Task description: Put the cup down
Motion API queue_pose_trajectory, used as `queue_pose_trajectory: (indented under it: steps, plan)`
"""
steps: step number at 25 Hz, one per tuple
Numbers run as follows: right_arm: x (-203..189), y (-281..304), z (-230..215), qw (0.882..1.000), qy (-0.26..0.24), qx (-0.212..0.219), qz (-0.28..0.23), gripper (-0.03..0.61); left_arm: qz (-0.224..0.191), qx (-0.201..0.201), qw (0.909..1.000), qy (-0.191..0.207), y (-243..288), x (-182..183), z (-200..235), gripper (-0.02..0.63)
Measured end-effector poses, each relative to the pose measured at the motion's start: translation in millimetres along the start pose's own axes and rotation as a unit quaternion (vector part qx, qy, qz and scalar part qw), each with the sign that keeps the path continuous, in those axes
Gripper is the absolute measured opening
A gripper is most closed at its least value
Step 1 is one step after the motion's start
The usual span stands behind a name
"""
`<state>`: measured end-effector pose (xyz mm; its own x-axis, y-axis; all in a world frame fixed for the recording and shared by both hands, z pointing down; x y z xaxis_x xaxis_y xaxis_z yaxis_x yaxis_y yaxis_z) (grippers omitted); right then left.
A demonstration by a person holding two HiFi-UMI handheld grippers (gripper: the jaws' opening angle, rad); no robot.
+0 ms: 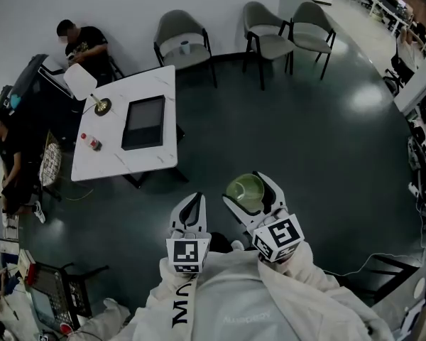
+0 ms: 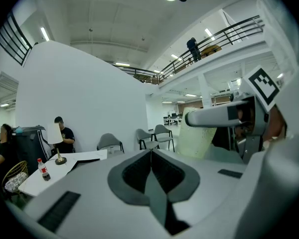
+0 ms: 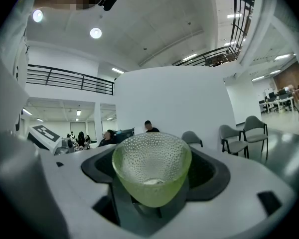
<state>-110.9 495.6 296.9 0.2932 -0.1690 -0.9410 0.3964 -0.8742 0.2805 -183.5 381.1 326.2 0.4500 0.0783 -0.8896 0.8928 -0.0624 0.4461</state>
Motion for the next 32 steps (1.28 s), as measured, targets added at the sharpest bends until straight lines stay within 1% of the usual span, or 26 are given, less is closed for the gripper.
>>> queue_pose_trajectory:
  steps: [3, 6, 15, 20, 25, 28, 32]
  plan:
    - [5.9, -1.1, -7.0, 1.000, -0.004, -0.003, -0.004, 0.399, -0.002, -0.002, 1.0000, 0.002, 8.1, 5.6, -1.5, 0.015]
    - [3.3, 0.9, -15.3, 1.000, 0.000, -0.006, -0.003, 0.399, -0.002, -0.008, 1.0000, 0.005, 19.2, 7.2, -3.8, 0.015]
    - [13.0, 12.1, -45.0, 1.000, 0.001, -0.029, -0.010, 0.399, -0.011, -0.034, 0.9991, 0.022, 59.2, 29.7, -4.7, 0.015]
    - [15.8, 32.0, -66.9, 0.999, 0.004, -0.042, -0.010, 0.399, -0.013, -0.056, 0.9978, 0.033, 90.7, 37.5, -0.2, 0.015]
    - [22.1, 67.1, -84.2, 0.999, 0.006, -0.049, -0.006, 0.399, -0.009, -0.066, 0.9972, 0.035, 126.9, 41.2, 21.5, 0.015]
    - [27.0, 94.5, -94.1, 0.999, 0.014, -0.045, 0.000, 0.399, -0.011, -0.061, 0.9976, 0.030, 143.5, 50.5, 43.4, 0.015]
    - [44.1, 132.1, -101.9, 0.999, 0.008, -0.035, 0.006, 0.399, 0.000, -0.049, 0.9986, 0.017, 166.8, 54.7, 75.7, 0.015]
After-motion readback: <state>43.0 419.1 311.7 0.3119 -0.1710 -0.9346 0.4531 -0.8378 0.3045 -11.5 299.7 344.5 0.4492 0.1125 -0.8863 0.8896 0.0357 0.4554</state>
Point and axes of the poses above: the fingertips, and each gripper's own axes: y forward along the fingers, z to its left, x out of its top, the point moved 3 cm from there along -y, backward along the fingers, and after that the axes turned 14 degrees about z, right-handed, at the moved point
